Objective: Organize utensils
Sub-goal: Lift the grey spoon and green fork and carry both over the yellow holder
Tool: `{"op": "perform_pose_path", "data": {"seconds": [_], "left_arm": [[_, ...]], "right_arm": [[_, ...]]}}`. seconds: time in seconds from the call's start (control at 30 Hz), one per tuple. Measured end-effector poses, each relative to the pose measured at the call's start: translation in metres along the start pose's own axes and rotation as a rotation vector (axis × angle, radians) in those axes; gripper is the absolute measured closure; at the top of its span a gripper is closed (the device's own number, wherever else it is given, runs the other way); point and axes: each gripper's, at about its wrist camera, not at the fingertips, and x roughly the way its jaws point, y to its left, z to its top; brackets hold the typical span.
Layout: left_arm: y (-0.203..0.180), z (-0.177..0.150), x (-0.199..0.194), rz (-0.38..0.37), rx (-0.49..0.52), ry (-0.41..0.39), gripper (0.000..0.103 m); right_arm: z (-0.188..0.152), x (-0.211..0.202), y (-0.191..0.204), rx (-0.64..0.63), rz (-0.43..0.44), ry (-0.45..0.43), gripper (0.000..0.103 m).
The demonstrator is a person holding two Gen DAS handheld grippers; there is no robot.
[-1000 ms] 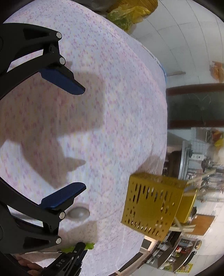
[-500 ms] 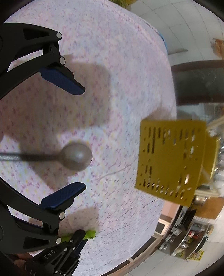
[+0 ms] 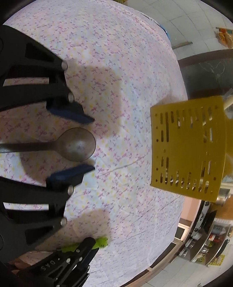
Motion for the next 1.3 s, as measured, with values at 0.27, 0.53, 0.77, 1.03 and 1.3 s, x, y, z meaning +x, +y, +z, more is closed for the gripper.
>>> {"op": "perform_pose_path", "data": {"seconds": [0.27, 0.53, 0.77, 1.03, 1.3], "left_arm": [[0.005, -0.002, -0.007, -0.002, 0.014, -0.010, 0.068], [0.026, -0.004, -0.041, 0.010, 0.000, -0.098, 0.068], [0.047, -0.008, -0.076, 0.034, -0.019, -0.192, 0.068], [0.064, -0.011, -0.118, 0.024, -0.040, -0.296, 0.068], [0.072, -0.009, -0.146, 0.005, -0.058, -0.381, 0.068]], "right_arm": [[0.001, -0.004, 0.008, 0.001, -0.002, -0.009, 0.086], [0.006, -0.028, 0.026, -0.021, 0.005, -0.090, 0.087], [0.008, -0.055, 0.039, -0.026, 0.026, -0.199, 0.087], [0.012, -0.087, 0.047, -0.017, 0.057, -0.337, 0.087], [0.014, -0.100, 0.052, -0.025, 0.079, -0.418, 0.087]]}}
